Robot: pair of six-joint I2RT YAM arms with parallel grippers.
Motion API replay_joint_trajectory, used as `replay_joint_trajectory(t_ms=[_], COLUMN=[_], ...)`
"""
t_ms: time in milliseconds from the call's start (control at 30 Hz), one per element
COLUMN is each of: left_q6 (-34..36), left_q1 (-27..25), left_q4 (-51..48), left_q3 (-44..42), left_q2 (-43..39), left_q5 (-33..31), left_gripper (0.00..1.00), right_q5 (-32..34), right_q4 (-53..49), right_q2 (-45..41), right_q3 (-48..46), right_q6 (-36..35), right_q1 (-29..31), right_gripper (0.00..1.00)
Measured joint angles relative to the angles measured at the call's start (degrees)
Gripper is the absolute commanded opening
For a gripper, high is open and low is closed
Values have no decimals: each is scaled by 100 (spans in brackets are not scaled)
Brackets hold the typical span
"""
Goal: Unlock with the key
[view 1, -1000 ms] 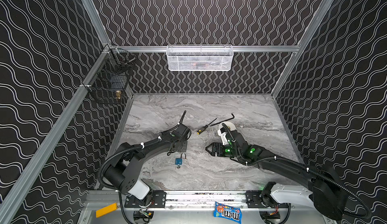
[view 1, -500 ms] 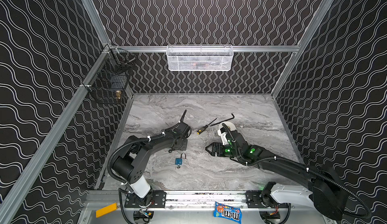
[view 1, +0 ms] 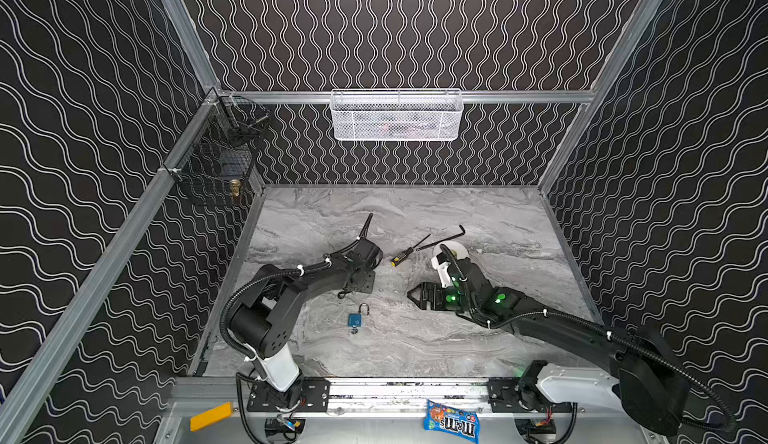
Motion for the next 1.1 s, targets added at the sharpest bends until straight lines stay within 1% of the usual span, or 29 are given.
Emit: replay_joint_trajectory(t_ms=[100, 267, 433, 600, 733, 833, 900, 967, 1100], left_q6=[50, 101, 37, -42, -118, -227, -232, -304, -516], left_q1=[35, 166, 192, 177, 155, 168, 313, 485, 509], left_q4=[74, 267, 267, 317, 238, -7, -79, -83, -79], left_q3=[13, -20, 50, -72, -348, -345, -317, -369, -466], left_q2=[28, 83, 216, 39, -398, -575, -605, -702, -957], left_q5=[122, 208, 155, 168, 780, 1217, 1355, 1362, 1543], left_gripper=[88, 98, 99, 99, 99, 99, 98, 98, 95], right_q5=[0, -2, -2, -2, -2, -2, -9, -24, -26], right_q4=[2, 20, 28, 35, 37, 39, 42, 46, 44], right_q2=[17, 55, 70, 61, 59, 39, 24, 20, -2], right_q3=[15, 46, 85, 118, 164, 186, 195, 199, 199], right_q6=[0, -2, -4, -7, -24, -26, -26, -26, -26], right_q1=[-2, -2, 0, 0, 0, 0, 0, 0, 0], right_gripper=[91, 91, 91, 91, 91, 91, 91, 91, 91])
